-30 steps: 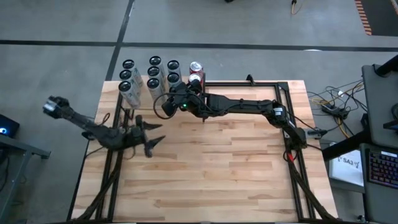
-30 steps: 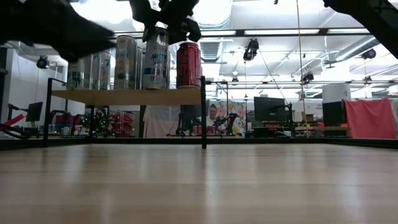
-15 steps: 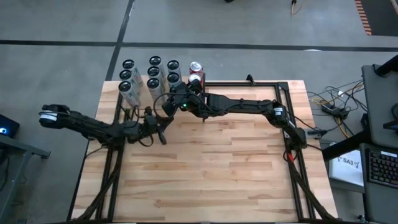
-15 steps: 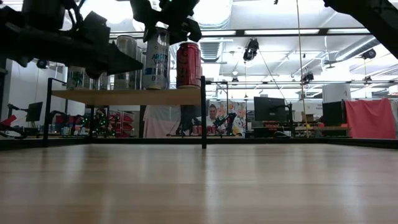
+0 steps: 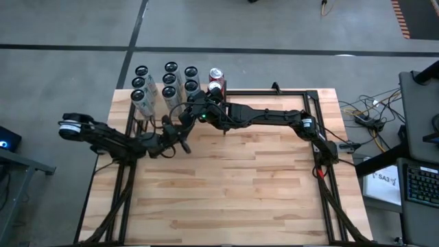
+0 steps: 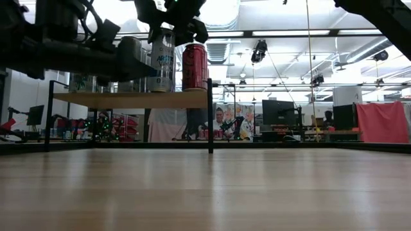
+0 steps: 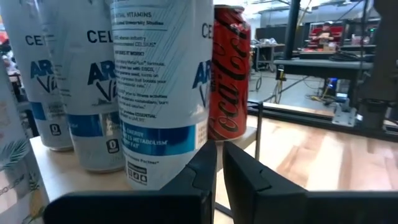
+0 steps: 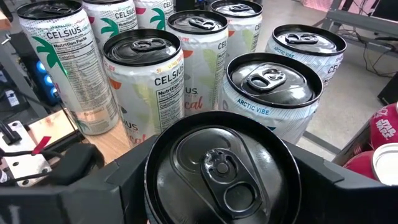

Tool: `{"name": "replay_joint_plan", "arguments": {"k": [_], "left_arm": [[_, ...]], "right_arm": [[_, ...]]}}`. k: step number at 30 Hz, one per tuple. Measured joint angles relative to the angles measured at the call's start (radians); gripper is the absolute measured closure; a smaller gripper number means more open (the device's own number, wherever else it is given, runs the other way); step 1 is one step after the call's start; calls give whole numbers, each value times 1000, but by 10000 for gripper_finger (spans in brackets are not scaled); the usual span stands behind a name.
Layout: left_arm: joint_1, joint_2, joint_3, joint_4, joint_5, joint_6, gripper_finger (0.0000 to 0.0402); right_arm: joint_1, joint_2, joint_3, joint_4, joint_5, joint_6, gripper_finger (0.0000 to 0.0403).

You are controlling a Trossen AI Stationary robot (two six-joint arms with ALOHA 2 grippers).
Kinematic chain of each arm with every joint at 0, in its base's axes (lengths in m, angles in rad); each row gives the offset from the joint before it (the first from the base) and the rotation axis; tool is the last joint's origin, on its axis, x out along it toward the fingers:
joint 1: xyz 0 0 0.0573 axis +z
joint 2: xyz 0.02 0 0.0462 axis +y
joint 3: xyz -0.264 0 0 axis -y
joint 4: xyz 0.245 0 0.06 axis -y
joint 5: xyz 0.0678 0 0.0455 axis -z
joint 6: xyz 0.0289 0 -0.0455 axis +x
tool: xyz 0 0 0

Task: Place canned beverage on shelf
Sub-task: Put the white blue soda can on the shelf aligned with the other white blue soda can

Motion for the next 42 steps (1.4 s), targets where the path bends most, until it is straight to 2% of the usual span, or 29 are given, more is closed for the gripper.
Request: {"name": "replay_joint_plan", "arguments": {"k": [10,13,35,42], "left_arm": [[25,109,64,29,-4,0,391],[25,123,74,32,-33,0,390],[27,118,76,48,-126,-29,390],[27,118,76,48,-127,-30,390]], "right_arm": [[0,0,0,0,-2,-5,148],[0,0,0,0,-3,-14,141],[0,2,0,-8,-5,-48,89],[-2,2,0,-3,-6,-65,80]]}}
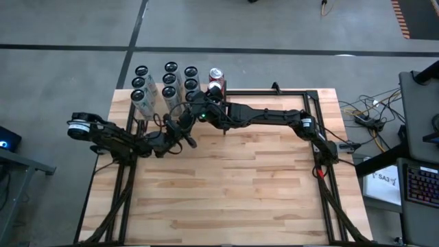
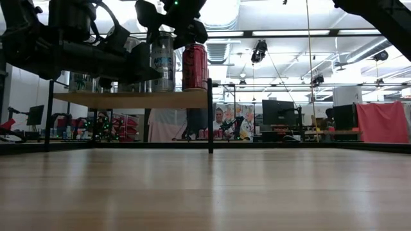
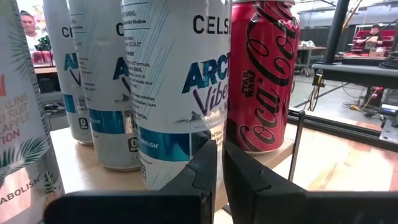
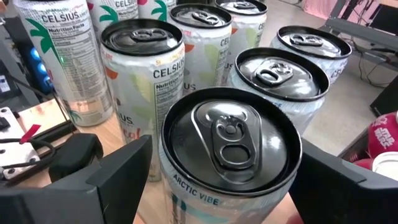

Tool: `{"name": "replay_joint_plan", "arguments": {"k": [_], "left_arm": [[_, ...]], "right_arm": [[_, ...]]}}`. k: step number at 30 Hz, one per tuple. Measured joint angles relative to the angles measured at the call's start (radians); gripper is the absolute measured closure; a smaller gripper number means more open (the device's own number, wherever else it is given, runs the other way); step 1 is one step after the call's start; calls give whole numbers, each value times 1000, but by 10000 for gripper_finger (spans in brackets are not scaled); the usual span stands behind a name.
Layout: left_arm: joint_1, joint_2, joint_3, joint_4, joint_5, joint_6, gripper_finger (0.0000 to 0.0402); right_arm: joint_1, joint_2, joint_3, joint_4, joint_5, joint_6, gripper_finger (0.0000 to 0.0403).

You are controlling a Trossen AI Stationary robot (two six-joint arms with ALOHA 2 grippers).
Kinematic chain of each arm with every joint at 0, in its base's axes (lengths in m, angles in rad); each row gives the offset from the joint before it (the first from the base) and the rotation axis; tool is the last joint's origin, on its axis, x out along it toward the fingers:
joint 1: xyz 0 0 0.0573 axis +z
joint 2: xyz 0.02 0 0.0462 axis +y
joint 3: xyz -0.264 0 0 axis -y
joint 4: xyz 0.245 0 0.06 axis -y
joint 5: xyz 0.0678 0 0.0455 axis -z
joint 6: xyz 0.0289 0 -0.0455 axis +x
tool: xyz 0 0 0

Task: Place canned beverage on shelf
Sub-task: Put the white blue soda can on the shelf aligned with the other white blue soda can

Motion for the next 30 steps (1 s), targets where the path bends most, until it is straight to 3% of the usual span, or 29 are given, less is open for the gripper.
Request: {"name": "replay_joint_plan", "arguments": {"k": [30], "left_arm": [[-1,0,0,4,0,0,390]], "right_arm": [[0,-48,2,34,4,-37,78]]}}
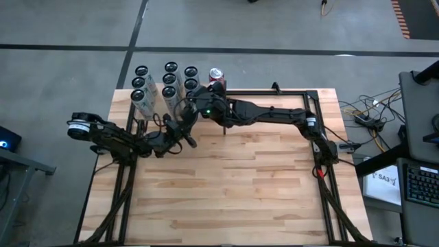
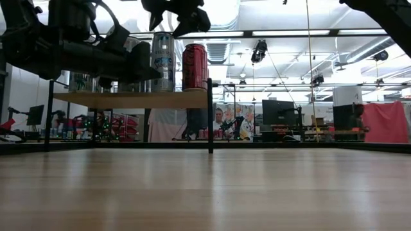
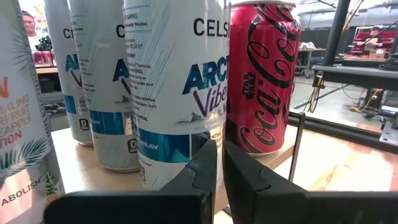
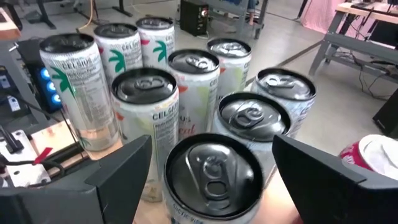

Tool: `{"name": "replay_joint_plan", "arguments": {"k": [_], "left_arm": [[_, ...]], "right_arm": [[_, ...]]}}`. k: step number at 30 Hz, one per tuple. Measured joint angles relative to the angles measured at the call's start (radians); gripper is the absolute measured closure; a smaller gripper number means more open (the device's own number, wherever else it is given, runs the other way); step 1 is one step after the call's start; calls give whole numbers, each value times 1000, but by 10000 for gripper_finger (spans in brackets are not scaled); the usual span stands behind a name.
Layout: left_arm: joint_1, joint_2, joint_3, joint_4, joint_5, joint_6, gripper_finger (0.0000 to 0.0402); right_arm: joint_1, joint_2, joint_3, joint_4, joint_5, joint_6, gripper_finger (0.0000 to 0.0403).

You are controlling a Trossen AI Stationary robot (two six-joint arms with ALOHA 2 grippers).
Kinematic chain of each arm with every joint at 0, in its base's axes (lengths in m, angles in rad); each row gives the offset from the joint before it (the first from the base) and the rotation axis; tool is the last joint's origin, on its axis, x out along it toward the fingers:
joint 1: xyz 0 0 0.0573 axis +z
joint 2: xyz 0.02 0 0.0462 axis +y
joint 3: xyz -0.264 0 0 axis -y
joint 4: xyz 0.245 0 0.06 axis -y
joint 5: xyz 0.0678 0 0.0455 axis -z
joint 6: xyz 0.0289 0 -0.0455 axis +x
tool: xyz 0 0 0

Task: Place canned beverage on shelf
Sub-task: Put the white blue soda can on the shelf aligned with the other white blue soda can

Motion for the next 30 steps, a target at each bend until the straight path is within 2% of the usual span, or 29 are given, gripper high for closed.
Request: {"name": "replay_joint_plan", "arguments": {"k": [11,15,20,30], "left_arm": [[-46,-14,0,12,0,-5,390],[-108,-31,0,12,-1,4,390],[-207,-90,-1,11,-63,69,390],[-391,-358,-1,11,-245,446,390]], "right_arm": [[19,-87,0,-37,-11,-94,78],[14,-122,1,-120,-80,-113,94],[-8,-140,1,-205,-190,-135,165],[-79,-135,-6,-241,-183,-191,355]]}}
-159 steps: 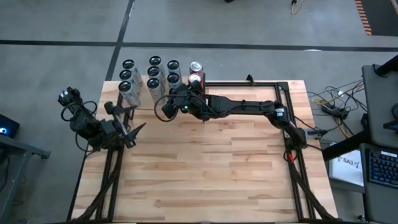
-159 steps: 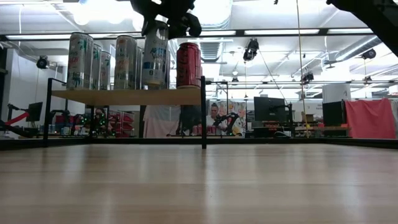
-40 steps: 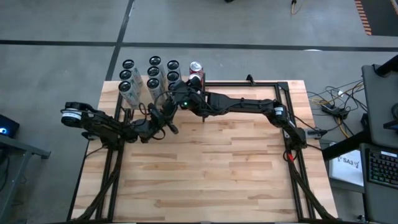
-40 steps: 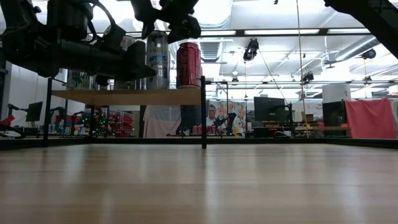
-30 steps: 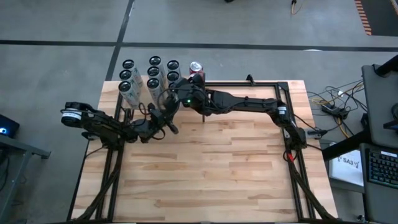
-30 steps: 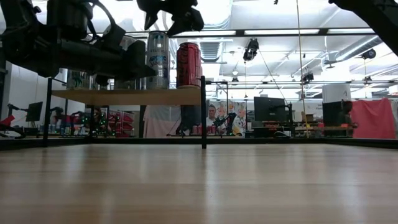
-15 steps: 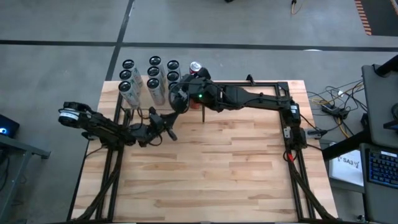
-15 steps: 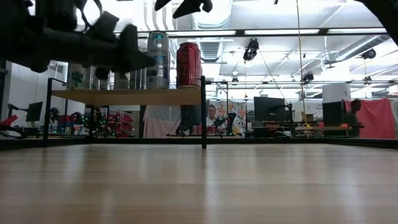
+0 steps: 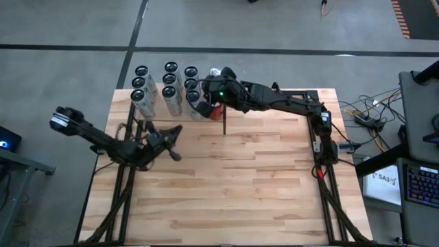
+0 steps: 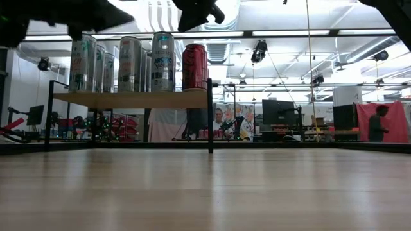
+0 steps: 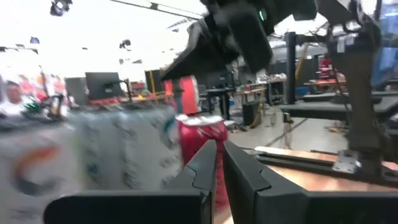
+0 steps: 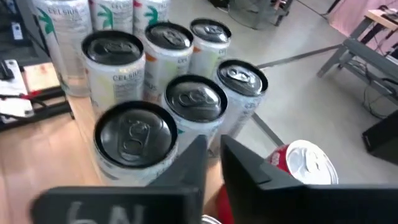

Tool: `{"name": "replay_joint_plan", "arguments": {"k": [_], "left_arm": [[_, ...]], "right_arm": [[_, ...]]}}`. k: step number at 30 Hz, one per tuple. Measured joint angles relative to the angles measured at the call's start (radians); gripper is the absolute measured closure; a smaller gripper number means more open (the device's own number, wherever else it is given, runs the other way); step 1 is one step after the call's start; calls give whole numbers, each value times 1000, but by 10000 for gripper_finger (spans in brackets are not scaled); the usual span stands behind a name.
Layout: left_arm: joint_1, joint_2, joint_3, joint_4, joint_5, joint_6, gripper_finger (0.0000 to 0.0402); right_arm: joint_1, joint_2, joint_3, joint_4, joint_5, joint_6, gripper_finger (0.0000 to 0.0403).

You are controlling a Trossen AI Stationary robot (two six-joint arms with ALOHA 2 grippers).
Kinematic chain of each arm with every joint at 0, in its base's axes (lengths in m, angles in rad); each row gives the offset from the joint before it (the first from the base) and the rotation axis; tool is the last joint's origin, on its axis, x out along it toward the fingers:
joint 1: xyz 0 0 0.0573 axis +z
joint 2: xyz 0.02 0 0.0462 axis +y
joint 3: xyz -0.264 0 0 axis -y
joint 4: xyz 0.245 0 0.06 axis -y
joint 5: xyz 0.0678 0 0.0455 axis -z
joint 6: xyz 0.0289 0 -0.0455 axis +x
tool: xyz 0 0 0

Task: Place canned beverage on shelf
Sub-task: Put the white blue soda can on the shelf aligned with the other white blue soda can

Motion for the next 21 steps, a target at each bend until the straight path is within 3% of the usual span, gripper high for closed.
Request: {"name": "replay_joint_plan", "arguments": {"k": [3,10,21], "left_arm": [[-37,-87,0,-1,-50,125,390],[-55,-251,0,-7,-83,352,390],[-56,-372,0,-21,-130,457,390]], "right_arm": [[-6,1,-1,-11,-1,-3,387],[-9,2,-40,0,-2,12,390],[7,2,-102,35,-10,30,390]]}}
